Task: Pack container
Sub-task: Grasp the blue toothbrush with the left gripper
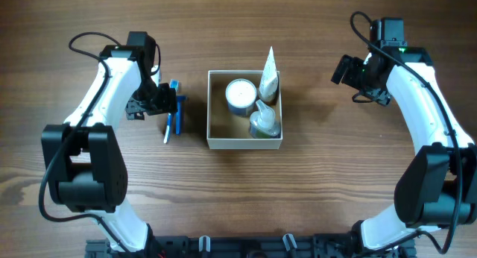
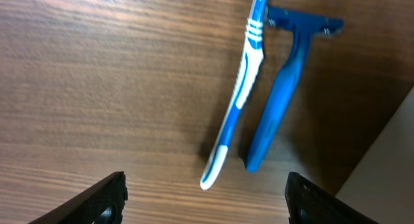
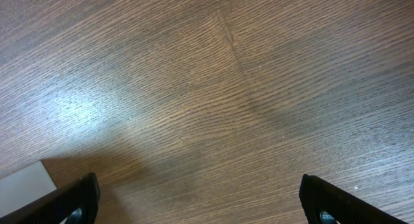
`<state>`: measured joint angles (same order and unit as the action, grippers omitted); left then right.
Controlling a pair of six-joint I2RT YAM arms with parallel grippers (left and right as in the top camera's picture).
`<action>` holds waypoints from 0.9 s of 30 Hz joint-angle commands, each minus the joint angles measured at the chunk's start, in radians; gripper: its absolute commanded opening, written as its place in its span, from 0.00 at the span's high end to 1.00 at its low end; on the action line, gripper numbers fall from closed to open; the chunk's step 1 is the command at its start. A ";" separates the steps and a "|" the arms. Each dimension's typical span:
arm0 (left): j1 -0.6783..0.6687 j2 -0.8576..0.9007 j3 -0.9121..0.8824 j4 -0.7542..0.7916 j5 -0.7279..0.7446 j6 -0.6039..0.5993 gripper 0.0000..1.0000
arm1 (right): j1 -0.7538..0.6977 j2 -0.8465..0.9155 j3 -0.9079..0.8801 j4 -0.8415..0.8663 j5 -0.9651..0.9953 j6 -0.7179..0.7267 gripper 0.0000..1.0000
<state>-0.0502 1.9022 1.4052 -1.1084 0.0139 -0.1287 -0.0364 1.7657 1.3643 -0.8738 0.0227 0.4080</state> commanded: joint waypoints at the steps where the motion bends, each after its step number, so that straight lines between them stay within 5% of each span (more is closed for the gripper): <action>1: 0.016 0.029 -0.001 0.053 0.019 0.100 0.20 | -0.003 0.013 0.005 0.003 -0.013 0.011 0.00; 17: 0.019 0.146 -0.001 0.199 0.000 0.126 0.29 | -0.003 0.013 0.005 0.007 -0.013 0.011 0.00; 24: 0.014 0.154 -0.001 0.200 0.000 0.126 0.45 | -0.003 0.013 0.005 0.007 -0.012 0.011 0.00; 27: 0.003 0.169 -0.001 0.199 0.000 0.126 0.44 | -0.003 0.013 0.005 0.007 -0.013 0.012 0.00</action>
<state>-0.0399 2.0426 1.4048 -0.9112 0.0162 -0.0116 -0.0364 1.7657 1.3643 -0.8730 0.0227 0.4080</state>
